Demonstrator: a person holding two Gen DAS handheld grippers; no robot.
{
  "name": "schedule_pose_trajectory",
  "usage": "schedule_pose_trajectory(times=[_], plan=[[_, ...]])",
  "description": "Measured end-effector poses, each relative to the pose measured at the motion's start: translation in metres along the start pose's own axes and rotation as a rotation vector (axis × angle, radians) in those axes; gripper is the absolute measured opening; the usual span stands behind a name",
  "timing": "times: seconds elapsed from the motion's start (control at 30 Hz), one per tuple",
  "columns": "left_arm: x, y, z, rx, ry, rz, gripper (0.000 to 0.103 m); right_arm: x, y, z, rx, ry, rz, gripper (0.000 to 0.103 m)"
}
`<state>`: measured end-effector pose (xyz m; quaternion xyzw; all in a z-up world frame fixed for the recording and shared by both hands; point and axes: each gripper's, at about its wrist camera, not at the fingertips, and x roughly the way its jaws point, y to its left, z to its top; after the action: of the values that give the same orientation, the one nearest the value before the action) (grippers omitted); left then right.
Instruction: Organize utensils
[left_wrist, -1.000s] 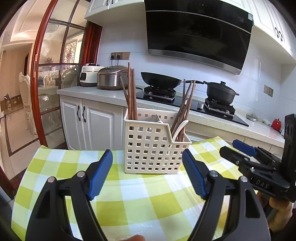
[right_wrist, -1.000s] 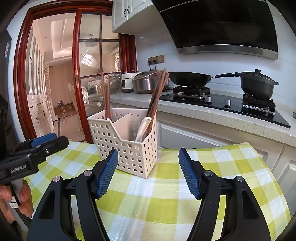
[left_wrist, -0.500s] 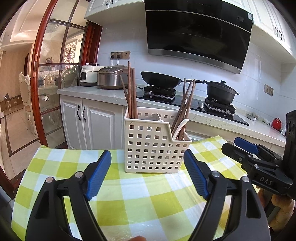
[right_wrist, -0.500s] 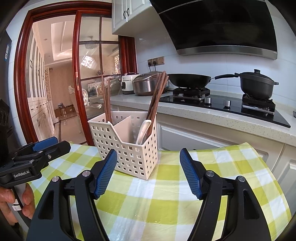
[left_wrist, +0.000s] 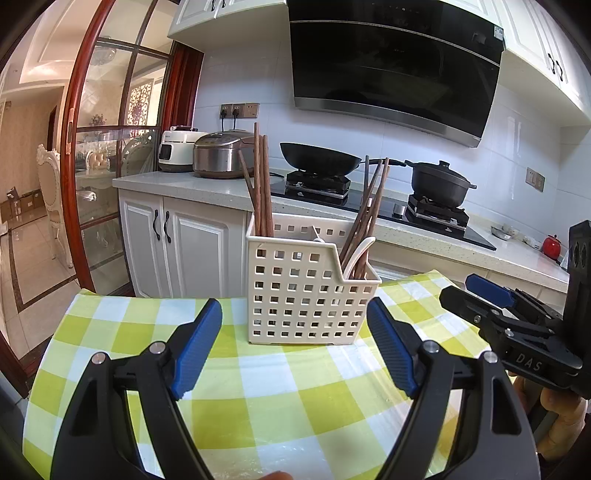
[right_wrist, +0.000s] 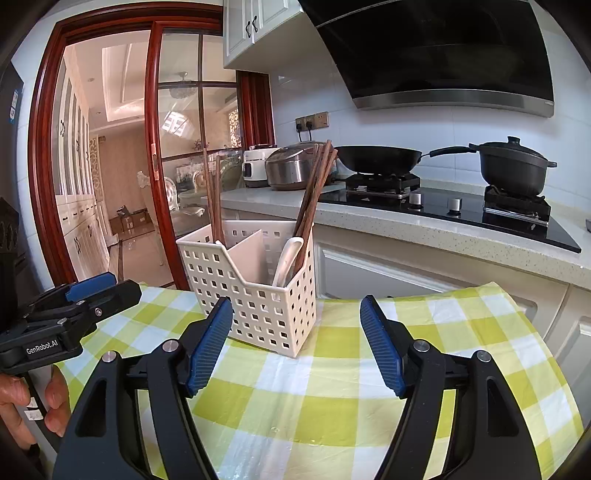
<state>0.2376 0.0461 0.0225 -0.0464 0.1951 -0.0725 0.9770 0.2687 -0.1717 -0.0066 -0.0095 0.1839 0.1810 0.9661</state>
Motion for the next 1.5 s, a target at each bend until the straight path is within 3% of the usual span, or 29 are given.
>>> schedule_pose_trajectory(times=[1.5], plan=[[-0.0008, -0.0007, 0.0001, 0.002, -0.001, -0.004, 0.081, 0.0011, 0.0016, -0.0031, 0.003, 0.006, 0.005, 0.069]])
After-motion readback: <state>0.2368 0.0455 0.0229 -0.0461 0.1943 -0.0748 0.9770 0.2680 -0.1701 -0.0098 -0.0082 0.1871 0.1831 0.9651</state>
